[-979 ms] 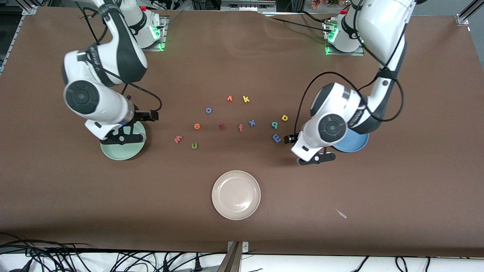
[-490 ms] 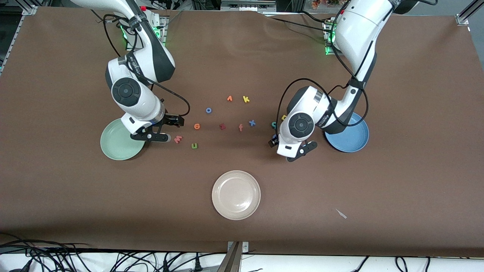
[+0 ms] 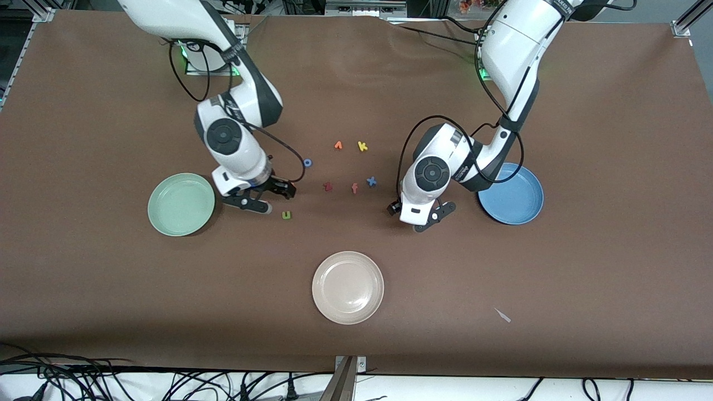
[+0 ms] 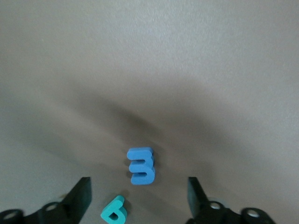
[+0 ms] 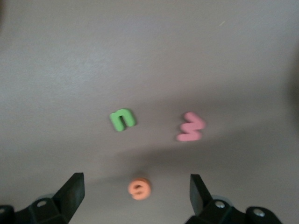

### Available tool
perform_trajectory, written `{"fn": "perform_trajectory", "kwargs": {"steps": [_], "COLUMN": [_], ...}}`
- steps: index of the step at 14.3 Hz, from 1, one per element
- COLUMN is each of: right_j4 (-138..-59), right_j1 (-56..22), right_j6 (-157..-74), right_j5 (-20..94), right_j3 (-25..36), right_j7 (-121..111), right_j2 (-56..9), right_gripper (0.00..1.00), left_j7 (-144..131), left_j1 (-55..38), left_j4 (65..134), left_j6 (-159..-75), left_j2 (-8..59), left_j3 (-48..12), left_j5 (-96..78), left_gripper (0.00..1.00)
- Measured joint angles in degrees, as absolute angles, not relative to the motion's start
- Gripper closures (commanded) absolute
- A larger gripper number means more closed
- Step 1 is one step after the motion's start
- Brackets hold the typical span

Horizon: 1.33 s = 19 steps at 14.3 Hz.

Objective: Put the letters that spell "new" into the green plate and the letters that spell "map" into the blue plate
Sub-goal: 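Grasp the blue m and orange e with the left and right grippers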

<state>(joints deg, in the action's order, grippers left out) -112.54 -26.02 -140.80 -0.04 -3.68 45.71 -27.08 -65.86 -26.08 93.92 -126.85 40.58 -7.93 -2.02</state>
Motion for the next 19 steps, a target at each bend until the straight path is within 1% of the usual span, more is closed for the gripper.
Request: {"fn": "perform_trajectory", "kwargs": {"steps": [1, 4, 6, 8, 9, 10, 11, 12, 13, 14, 15, 16, 17, 19], "right_j4": [-112.52, -112.51, -112.51, -112.51, -112.52, -112.55, -112.67, -112.84, -113.01, -113.12, -113.15, -113.16, -113.22, -113.36], "right_j1": [-26.7, -27.01, -27.03, -27.05, -27.05, -27.06, -27.06, -27.06, -27.06, -27.07, -27.07, -27.07, -27.07, -27.07], "right_j6": [-142.25, -144.49, -144.61, -144.61, -144.61, -144.61, -144.6, -144.6, -144.6, -144.6, -144.6, -144.58, -144.58, -144.55], "right_j5": [-0.04, -0.03, -0.03, -0.03, -0.03, -0.03, -0.03, -0.04, -0.03, -0.04, -0.03, -0.03, -0.03, -0.04], "right_j3": [-3.68, -3.64, -3.85, -4.34, -4.47, -4.5, -4.5, -4.51, -4.54, -4.62, -4.72, -4.79, -4.85, -4.92], "right_j7": [47.05, 48.07, 48.39, 48.54, 48.55, 48.55, 48.55, 48.54, 48.53, 48.53, 48.53, 48.53, 48.53, 48.53], "right_j2": [-28.35, -30.66, -31.32, -31.92, -32.18, -32.39, -32.56, -32.66, -32.67, -32.68, -32.68, -32.67, -32.68, -32.68], "right_gripper": [0.0, 0.02, 0.05, 0.11, 0.12, 0.14, 0.18, 0.23, 0.26, 0.29, 0.31, 0.34, 0.36, 0.43], "left_j7": [-65.9, -65.92, -65.92, -65.92, -65.92, -65.92, -65.92, -65.92, -66.19, -67.19, -68.48, -69.08, -69.33, -69.44], "left_j1": [-26.31, -26.5, -26.5, -26.5, -26.5, -26.5, -26.51, -26.51, -26.51, -26.5, -26.48, -26.48, -26.51, -26.51], "left_j4": [94.16, 94.4, 94.45, 94.49, 94.49, 94.49, 94.49, 94.5, 94.5, 94.5, 94.5, 94.47, 94.46, 94.29], "left_j6": [-126.89, -127.02, -127.51, -128.27, -128.33, -128.33, -128.33, -128.33, -128.33, -128.33, -128.33, -128.31, -128.31, -128.33], "left_j2": [40.65, 41.15, 41.65, 42.08, 42.13, 42.13, 42.14, 42.18, 42.23, 42.24, 42.24, 42.21, 42.21, 42.21], "left_j3": [-7.93, -7.91, -7.91, -7.91, -7.9, -7.9, -7.9, -7.9, -7.9, -7.86, -7.77, -7.77, -7.77, -7.74], "left_j5": [-2.02, -2.02, -2.02, -2.02, -2.02, -2.02, -2.02, -2.02, -2.02, -2.04, -2.04, -2.05, -2.05, -2.05], "left_gripper": [0.44, 0.45, 0.45, 0.47, 0.51, 0.62, 0.66, 0.67, 0.72, 0.84, 0.91, 0.92, 0.98, 1.0]}}
